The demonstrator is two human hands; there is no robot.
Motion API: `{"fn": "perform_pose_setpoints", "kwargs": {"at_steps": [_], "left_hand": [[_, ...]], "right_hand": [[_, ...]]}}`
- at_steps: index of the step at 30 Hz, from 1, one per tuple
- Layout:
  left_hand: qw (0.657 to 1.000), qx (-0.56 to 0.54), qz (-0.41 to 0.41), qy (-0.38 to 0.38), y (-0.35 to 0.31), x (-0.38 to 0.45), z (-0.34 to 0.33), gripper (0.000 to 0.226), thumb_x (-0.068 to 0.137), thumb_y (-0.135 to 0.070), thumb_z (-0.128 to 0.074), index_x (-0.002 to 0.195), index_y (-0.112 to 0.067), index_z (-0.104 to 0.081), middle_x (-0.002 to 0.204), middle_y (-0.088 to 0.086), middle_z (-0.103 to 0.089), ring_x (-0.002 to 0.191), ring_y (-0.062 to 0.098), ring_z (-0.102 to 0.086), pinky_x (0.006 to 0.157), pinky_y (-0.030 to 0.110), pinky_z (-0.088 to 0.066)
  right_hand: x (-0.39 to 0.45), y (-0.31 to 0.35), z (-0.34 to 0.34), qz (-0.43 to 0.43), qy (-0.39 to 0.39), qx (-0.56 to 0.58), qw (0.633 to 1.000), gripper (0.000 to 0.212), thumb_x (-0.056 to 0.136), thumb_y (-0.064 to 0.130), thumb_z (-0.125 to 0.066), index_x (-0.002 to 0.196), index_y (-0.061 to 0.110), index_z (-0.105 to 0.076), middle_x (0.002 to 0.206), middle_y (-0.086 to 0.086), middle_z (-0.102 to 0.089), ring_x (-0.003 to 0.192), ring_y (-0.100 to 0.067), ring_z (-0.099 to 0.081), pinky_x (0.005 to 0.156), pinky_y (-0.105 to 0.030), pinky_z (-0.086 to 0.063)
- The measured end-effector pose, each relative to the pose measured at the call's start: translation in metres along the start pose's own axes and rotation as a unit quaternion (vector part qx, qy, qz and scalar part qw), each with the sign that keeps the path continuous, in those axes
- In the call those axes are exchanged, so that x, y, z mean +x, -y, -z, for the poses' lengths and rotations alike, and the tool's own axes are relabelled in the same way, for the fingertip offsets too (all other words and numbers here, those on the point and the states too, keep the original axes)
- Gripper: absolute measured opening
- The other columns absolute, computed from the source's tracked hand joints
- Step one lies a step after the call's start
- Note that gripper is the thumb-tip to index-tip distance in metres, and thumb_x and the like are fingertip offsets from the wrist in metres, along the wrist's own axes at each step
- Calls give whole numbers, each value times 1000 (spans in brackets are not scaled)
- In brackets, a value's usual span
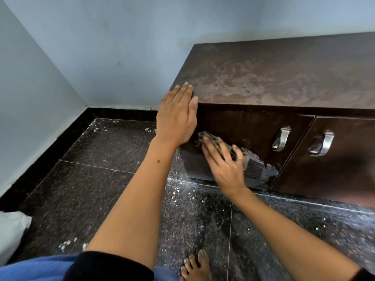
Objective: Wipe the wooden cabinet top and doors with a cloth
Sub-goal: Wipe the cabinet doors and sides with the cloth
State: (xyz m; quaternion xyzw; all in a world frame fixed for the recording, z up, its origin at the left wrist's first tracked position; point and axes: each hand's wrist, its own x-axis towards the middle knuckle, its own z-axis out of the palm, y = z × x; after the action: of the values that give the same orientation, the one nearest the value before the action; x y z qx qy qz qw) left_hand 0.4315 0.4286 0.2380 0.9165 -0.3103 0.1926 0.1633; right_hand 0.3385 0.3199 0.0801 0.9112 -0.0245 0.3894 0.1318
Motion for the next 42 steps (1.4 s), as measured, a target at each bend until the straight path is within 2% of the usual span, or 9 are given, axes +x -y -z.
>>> {"fn": "perform_pose_setpoints", "kwargs": {"at_steps": [3,8,13,20,26,29,33,38,42], "left_hand": [[1000,-25,15,-3,-4,2,2,60,95,-34,-15,142,-7,-41,149,8,-38,141,21,-29,116,32,-17],[1000,-9,11,-4,-1,-1,0,55,98,-33,-18,143,-7,-40,150,7,-37,141,20,-28,117,32,-17],[999,-24,27,-15,-5,-1,-3,58,97,-34,-16,142,-8,-42,149,6,-38,141,21,-29,116,33,-17],[999,11,43,7,-10,1,-3,49,103,-32,-22,145,-10,-35,153,5,-31,144,20,-21,118,34,-11],[999,35,33,17,-30,2,-11,53,103,-36,-18,147,-8,-29,155,9,-26,145,22,-15,118,36,0],[998,49,-13,24,-44,3,-11,53,103,-35,-20,147,-8,-28,155,9,-26,145,21,-15,119,36,0],[998,49,-28,35,-54,4,-12,53,102,-35,-21,148,-9,-28,156,8,-25,145,21,-17,118,37,-4],[998,47,-19,38,-54,5,-14,53,102,-37,-21,147,-9,-30,155,8,-27,144,22,-19,117,38,-9],[997,54,-19,48,-57,5,-11,55,102,-38,-19,148,-9,-25,156,8,-23,145,22,-16,118,38,-6]], "right_hand": [[22,24,-5,50,8,34,998,44,88,16,-42,129,22,-58,141,9,-49,118,-16,-56,100,-44,-35],[7,20,-16,146,121,-8,982,61,74,30,-70,133,24,-54,147,10,-41,123,-14,-51,100,-44,-39],[17,19,-9,18,10,41,999,42,90,15,-40,127,21,-58,139,9,-51,120,-18,-51,93,-44,-33],[-4,4,-8,129,85,-11,988,51,79,20,-54,129,25,-58,144,13,-45,121,-12,-53,95,-41,-39],[-13,-32,2,-38,-27,-7,999,38,99,16,-37,135,23,-47,146,10,-41,124,-19,-41,93,-39,-29],[2,-36,3,24,-30,53,998,39,96,16,-40,133,18,-51,144,5,-45,124,-22,-44,99,-38,-33],[-21,-59,7,147,58,8,987,47,88,12,-37,130,18,-58,141,5,-49,123,-19,-53,104,-35,-40],[-34,-60,17,-16,13,-4,1000,42,95,3,-36,132,12,-54,142,0,-47,124,-26,-49,105,-38,-35],[-16,-53,14,50,10,27,998,40,93,9,-42,131,10,-55,144,-3,-46,123,-26,-52,108,-39,-37]]}}
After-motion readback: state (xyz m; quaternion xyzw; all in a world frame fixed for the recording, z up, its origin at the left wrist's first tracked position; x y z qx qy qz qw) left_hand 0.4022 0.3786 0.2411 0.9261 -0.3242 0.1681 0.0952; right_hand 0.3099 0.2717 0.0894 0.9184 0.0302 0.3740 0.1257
